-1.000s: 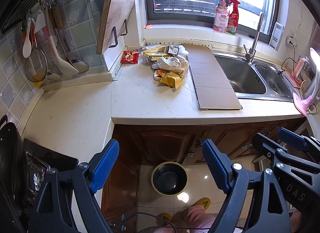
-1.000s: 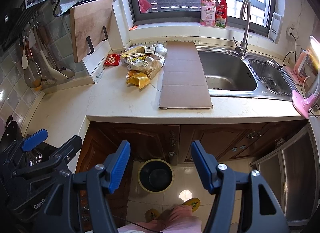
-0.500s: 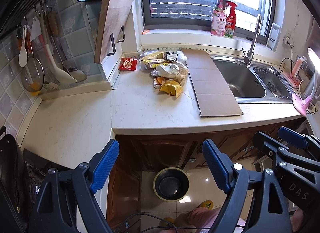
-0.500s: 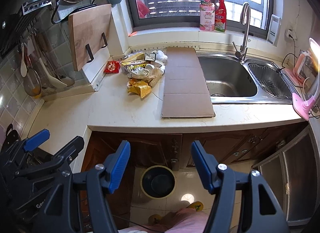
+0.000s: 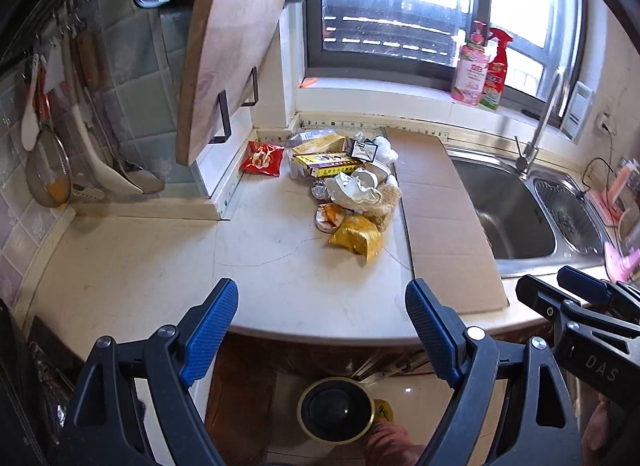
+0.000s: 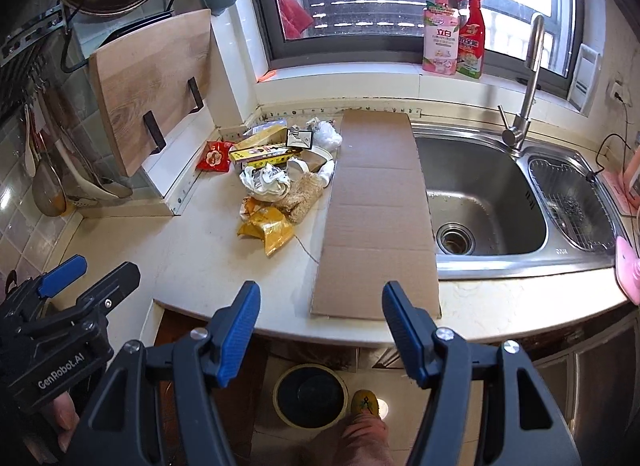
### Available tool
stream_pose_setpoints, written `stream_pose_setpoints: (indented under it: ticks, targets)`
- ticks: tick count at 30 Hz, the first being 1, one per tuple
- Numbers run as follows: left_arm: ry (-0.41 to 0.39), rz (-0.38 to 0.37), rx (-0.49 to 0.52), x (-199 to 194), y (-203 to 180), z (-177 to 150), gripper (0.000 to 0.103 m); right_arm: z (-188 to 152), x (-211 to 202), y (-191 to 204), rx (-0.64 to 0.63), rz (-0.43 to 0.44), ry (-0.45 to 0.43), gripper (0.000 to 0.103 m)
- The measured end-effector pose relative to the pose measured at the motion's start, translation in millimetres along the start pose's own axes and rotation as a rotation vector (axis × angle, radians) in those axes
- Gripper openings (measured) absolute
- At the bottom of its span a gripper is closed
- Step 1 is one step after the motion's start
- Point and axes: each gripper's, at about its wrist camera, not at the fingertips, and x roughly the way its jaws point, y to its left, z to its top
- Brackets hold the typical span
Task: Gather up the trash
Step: 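Grasp the yellow chip bag with the left tool while the right tool grasps the fibrous scrubber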
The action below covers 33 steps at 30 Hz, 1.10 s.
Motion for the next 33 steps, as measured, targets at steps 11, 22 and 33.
stream_pose_setpoints:
  ticks: [11,22,33]
  targets:
    - [0.216,-0.038,-0.179,136,-11,49,0.084,73,106,-38,-0.097,0.091,0.087,0.064]
    - [0.367,0.021,-0.328,253,-20,42,0.084,102,210,-40,-0.170,0.207,0.236,0.064]
    - [0.439,-0.008,-0.393,291,-22,34,0.048,118,260,-36,-0.106,0.325,0.333,0.064]
